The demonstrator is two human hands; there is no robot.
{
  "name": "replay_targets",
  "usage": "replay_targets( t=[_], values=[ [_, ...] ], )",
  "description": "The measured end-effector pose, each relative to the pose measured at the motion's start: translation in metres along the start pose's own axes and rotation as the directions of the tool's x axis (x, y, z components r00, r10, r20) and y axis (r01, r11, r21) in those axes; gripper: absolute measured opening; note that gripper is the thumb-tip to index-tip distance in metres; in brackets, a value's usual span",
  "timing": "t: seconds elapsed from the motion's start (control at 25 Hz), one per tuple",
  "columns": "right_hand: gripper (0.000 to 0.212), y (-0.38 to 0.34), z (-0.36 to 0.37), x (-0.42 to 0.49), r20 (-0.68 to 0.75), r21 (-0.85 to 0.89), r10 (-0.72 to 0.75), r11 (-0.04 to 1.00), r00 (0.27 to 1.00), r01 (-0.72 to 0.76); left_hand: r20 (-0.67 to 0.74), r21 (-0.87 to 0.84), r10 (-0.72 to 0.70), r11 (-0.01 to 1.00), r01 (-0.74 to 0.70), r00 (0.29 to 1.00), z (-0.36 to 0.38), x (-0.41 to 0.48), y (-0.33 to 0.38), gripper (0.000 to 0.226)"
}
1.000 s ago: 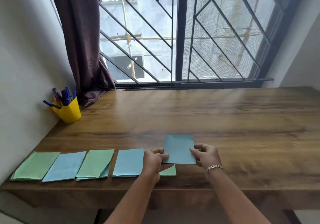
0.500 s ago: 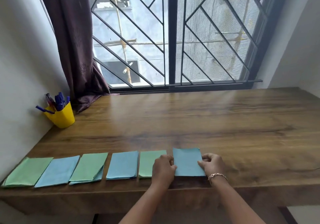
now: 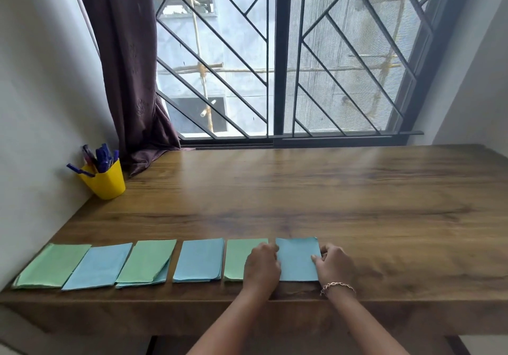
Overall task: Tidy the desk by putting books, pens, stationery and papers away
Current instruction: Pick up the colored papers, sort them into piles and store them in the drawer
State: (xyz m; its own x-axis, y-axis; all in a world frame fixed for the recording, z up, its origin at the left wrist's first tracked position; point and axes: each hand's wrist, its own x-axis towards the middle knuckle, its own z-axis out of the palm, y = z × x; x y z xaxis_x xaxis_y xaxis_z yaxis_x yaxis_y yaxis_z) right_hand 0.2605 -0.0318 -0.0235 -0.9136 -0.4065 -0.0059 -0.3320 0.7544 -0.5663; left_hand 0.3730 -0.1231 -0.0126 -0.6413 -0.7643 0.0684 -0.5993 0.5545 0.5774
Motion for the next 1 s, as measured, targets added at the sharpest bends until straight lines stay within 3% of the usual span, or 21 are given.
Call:
replay_targets(
  t=[0.24,0.32,0.44,0.56,0.68,0.84,0.92,1.0],
  values=[
    [0.034,0.002,0.002,-0.005,-0.01,-0.11,-0.063,0.992,0.998,0.061,0.002,0.149,0.159,0.976,-0.158,0.987,-0.003,-0.008,-0.006,0.038],
    [0.04,0.001,0.0,-0.006,-0.066,-0.16,-0.171,0.974,0.983,0.158,-0.032,0.234,0.237,0.946,-0.223,0.971,-0.006,-0.013,-0.009,0.036],
    [0.045,-0.002,0.007,-0.009,-0.165,-0.264,-0.474,0.866,0.865,0.425,-0.095,0.414,0.377,0.857,-0.307,0.922,-0.015,-0.02,-0.021,0.044],
    [0.056,-0.018,0.01,-0.018,-0.138,-0.278,-0.634,0.762,0.761,0.585,-0.107,0.511,0.378,0.815,-0.275,0.92,-0.022,-0.02,-0.04,0.064],
    [0.058,-0.034,0.012,-0.025,-0.103,-0.288,-0.692,0.708,0.714,0.645,-0.137,0.556,0.392,0.79,-0.257,0.91,-0.035,-0.017,-0.058,0.069],
    [0.039,-0.058,0.02,-0.046,-0.096,-0.288,-0.712,0.688,0.695,0.666,-0.091,0.53,0.353,0.809,-0.255,0.931,-0.058,-0.018,-0.084,0.085],
    [0.055,-0.075,0.027,-0.056,-0.032,-0.282,-0.705,0.687,0.709,0.67,-0.11,0.515,0.371,0.815,-0.266,0.922,-0.071,-0.019,-0.099,0.085],
    [0.063,-0.089,0.034,-0.066,-0.066,-0.283,-0.709,0.688,0.702,0.668,-0.147,0.504,0.389,0.821,-0.27,0.909,-0.084,-0.021,-0.11,0.084]
  ],
)
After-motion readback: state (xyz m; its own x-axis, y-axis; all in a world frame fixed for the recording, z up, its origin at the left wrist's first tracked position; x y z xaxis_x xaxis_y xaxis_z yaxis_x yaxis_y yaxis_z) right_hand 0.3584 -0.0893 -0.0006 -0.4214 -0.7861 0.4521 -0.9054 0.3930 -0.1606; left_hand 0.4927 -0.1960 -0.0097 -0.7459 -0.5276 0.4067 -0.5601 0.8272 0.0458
